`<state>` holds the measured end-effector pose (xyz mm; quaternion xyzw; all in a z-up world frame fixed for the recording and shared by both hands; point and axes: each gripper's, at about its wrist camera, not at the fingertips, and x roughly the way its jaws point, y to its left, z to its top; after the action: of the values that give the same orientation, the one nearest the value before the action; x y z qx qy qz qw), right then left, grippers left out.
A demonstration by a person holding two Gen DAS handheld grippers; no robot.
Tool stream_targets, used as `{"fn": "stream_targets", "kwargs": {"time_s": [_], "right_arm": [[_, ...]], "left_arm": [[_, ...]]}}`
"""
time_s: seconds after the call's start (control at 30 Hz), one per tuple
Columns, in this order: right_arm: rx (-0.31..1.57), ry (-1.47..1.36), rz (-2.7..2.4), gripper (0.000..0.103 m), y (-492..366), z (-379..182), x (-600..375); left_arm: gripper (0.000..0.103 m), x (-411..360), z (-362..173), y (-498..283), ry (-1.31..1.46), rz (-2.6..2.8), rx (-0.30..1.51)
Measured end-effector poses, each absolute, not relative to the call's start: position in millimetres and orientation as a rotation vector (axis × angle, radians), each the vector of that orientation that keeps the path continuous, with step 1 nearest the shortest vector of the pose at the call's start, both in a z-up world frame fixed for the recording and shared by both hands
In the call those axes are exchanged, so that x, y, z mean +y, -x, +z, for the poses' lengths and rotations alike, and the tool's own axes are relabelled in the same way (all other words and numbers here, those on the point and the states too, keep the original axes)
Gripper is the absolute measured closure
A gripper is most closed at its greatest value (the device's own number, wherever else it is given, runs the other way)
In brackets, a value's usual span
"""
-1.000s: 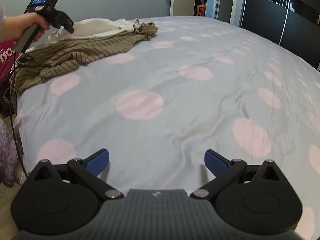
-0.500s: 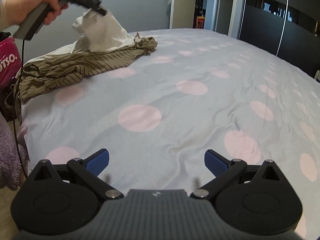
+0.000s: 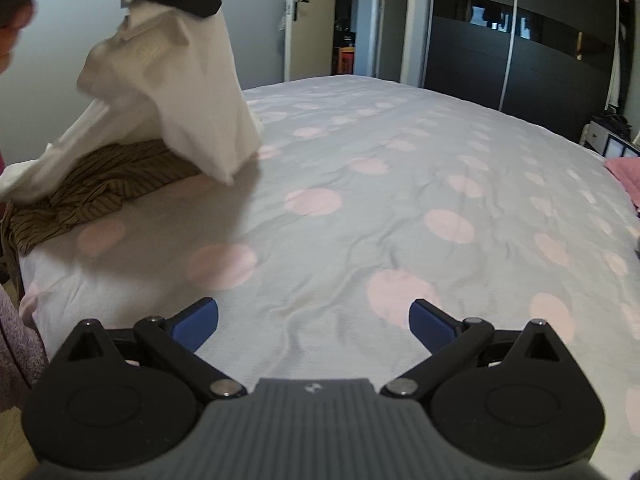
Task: Fold clothes
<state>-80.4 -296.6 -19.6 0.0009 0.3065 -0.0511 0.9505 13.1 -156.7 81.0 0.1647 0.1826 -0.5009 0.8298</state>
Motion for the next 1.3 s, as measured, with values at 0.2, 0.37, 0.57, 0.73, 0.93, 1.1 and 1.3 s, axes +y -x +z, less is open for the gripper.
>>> {"fn": "stream_targets", "kwargs": {"time_s": [0.2,0.37,0.57,0.73,0.93,1.1,1.3], "right_arm": [[0.567,-0.036,-0.107,0.001,97,-7,-308],[0.506,-0.029,-0.068,0.001,107,-1,-306],[0.498,-0.001,-0.023,0.001,105,0,-297],[0.55,0.01,-0.01,0.001,97,-6,-292],[0.579,0.013,0.0,0.001,89,-9,-286],[0.618,0.02,0.003,0.001,79,-16,-279],[0.65,0.022,0.024,0.001,58,-25,-273]], "left_arm": [[0.099,-181,84,24,-0.297,-1.279,0.383],[0.099,-204,75,39,-0.348,-1.327,0.415],[0.098,-198,55,30,-0.416,-1.235,0.532],[0.077,-179,42,23,-0.453,-1.175,0.567],[0.051,-155,33,8,-0.43,-1.101,0.577],[0.045,-137,21,-13,-0.423,-1.008,0.621],[0.042,-118,4,-38,-0.42,-0.9,0.688]]}}
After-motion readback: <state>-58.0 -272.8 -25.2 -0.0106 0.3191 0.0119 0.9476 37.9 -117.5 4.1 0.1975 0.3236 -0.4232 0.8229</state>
